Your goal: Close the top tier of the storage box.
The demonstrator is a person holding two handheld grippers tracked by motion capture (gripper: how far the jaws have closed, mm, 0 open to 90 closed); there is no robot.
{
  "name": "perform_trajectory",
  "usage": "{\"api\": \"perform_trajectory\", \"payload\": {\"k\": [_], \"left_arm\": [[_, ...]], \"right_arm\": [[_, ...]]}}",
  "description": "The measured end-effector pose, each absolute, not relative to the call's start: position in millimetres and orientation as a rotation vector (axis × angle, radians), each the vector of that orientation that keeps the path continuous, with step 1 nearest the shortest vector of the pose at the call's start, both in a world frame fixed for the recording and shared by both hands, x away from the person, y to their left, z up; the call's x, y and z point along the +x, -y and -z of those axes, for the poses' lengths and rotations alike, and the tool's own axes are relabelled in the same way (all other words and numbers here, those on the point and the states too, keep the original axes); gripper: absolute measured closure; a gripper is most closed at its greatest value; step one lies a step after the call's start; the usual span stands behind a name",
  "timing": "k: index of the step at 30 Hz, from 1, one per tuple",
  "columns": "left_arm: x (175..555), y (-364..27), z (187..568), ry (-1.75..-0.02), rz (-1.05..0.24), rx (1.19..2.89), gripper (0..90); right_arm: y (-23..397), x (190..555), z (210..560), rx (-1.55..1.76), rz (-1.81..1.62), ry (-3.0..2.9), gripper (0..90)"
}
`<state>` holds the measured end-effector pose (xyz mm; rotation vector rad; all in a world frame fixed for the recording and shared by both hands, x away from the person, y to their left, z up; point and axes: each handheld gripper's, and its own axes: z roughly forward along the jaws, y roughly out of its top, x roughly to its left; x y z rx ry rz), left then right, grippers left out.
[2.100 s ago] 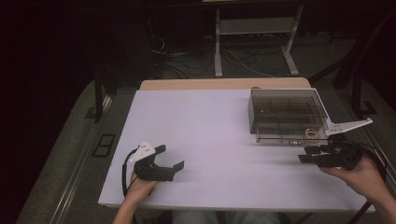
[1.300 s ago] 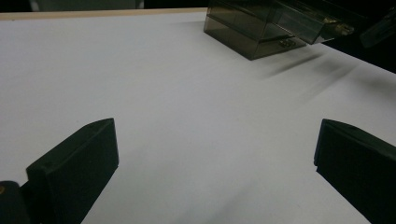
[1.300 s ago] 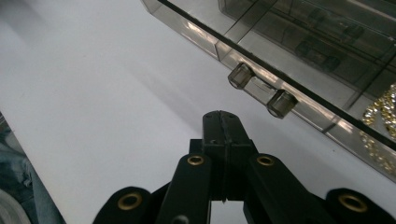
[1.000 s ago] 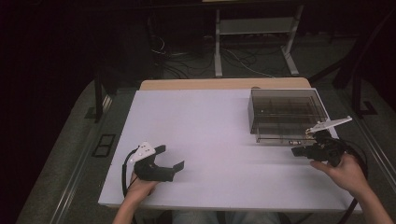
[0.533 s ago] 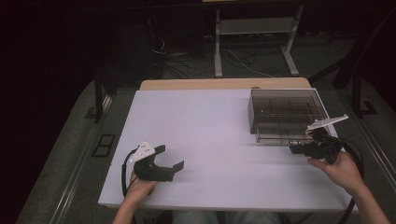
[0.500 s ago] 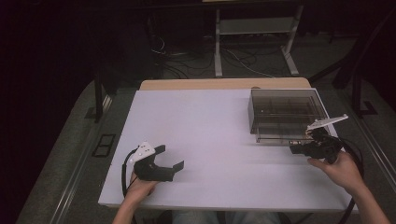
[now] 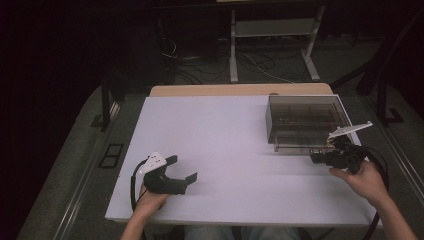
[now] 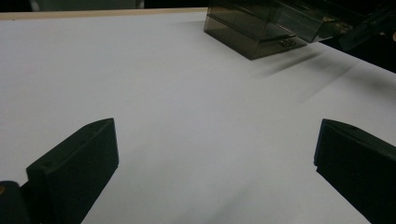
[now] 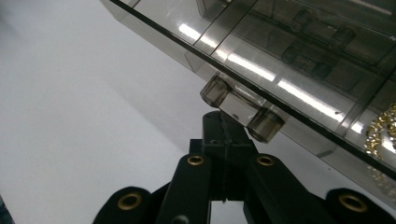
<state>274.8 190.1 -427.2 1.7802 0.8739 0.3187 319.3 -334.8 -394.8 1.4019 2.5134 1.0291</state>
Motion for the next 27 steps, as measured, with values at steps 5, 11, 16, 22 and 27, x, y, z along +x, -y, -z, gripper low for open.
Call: {"api": "perform_trajectory", "payload": {"k": [5, 11, 16, 22, 27], "left_arm": [[275, -190, 427, -0.872, -0.319, 1.782, 0.0], [275, -190, 427, -0.874, -0.318, 1.781, 0.0], [275, -190, 427, -0.873, -0.320, 1.784, 0.0], [275, -190, 427, -0.872, -0.319, 1.783, 0.0], [275, -190, 428, -0.871, -0.319, 1.784, 0.0]], "right_arm": [[334, 321, 395, 1.411, -1.027, -2.508, 88.9], [335, 324, 396, 1.417, -1.030, -2.504, 88.9], [335, 325, 397, 1.421, -1.034, -2.511, 88.9], [334, 329, 398, 1.424, -1.036, -2.508, 88.9], [334, 331, 400, 1.433, -1.044, -2.504, 88.9]]}}
